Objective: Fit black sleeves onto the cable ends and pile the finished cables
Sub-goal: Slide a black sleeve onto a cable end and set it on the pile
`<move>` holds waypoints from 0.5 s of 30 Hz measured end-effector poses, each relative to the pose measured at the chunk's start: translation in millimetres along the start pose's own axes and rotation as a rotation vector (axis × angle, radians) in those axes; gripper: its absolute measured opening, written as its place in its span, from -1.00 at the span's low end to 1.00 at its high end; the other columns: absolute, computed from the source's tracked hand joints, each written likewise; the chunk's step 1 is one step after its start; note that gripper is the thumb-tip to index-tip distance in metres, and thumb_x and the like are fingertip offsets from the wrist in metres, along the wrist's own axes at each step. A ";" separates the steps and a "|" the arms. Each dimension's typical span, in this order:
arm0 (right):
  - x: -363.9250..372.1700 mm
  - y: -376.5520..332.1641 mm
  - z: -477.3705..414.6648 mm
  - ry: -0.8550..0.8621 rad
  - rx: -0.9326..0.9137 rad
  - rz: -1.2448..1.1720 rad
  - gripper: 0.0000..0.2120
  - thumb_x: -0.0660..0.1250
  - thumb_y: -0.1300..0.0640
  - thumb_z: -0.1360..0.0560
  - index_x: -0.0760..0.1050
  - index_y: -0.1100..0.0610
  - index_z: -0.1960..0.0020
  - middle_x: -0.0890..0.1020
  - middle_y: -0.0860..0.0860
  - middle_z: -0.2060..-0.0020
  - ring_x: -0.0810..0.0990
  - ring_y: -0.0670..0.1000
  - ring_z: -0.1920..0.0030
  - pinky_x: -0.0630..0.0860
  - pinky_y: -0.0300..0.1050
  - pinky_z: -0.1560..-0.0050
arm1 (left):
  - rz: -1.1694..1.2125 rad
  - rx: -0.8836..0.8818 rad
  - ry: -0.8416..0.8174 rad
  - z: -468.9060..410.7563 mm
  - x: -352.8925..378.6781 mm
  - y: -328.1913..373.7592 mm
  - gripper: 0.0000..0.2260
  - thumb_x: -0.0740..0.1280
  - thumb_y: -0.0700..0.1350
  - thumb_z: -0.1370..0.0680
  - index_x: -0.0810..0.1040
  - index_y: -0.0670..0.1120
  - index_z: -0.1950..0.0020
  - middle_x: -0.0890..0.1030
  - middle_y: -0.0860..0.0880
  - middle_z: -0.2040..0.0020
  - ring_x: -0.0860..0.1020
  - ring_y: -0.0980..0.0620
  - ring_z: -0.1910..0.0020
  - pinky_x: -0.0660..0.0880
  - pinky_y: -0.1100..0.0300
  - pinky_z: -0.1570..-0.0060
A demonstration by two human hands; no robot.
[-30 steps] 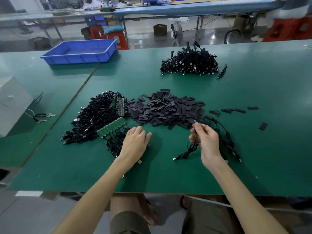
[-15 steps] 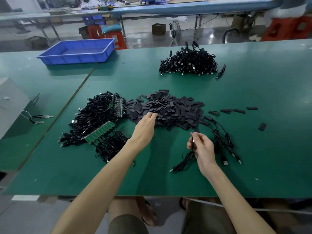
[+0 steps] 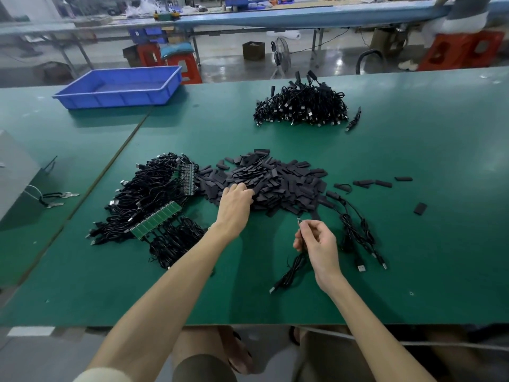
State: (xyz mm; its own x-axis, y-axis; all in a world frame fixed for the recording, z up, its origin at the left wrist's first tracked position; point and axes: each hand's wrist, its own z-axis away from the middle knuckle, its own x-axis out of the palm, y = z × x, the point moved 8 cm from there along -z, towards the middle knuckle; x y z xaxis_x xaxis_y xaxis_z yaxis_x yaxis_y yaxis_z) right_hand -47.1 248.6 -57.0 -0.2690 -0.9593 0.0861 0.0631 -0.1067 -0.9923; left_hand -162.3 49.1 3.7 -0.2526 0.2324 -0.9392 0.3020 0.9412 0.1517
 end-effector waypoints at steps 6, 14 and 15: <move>4.4 -2.7 1.9 -0.031 -0.063 0.053 -0.87 0.33 0.06 -0.67 0.57 0.11 -0.07 0.65 -0.03 0.28 0.63 -0.02 0.30 0.57 -0.20 0.26 | 0.753 -0.252 -0.182 27.9 -4.1 3.1 -0.80 0.47 -0.20 -0.55 0.64 -0.17 -0.17 0.71 0.01 0.14 0.69 0.08 0.18 0.56 0.37 0.12; 12.2 -6.5 3.9 -0.091 -0.102 0.136 -0.89 0.40 0.11 -0.63 0.61 0.03 -0.15 0.72 -0.01 0.23 0.67 -0.02 0.32 0.59 -0.22 0.20 | 1.199 -0.124 -0.464 78.5 16.9 52.5 -0.96 0.41 -0.23 -0.60 0.65 -0.17 0.02 0.67 0.00 0.26 0.64 0.07 0.31 0.56 0.25 0.23; 14.3 -7.5 4.4 -0.107 -0.112 0.164 -0.89 0.41 0.12 -0.63 0.61 0.03 -0.15 0.72 -0.02 0.22 0.67 -0.03 0.32 0.59 -0.23 0.20 | 1.182 -0.121 -0.448 79.2 17.8 53.1 -0.94 0.39 -0.23 -0.61 0.66 -0.19 -0.01 0.67 0.01 0.24 0.63 0.07 0.32 0.55 0.25 0.24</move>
State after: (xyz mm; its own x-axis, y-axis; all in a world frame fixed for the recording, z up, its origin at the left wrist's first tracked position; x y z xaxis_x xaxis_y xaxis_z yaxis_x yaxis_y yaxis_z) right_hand -47.1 234.5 -47.9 -0.1598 -0.9844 -0.0738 -0.0111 0.0766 -0.9970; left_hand -78.0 83.7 -29.4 0.4513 0.8622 -0.2302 0.0386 0.2388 0.9703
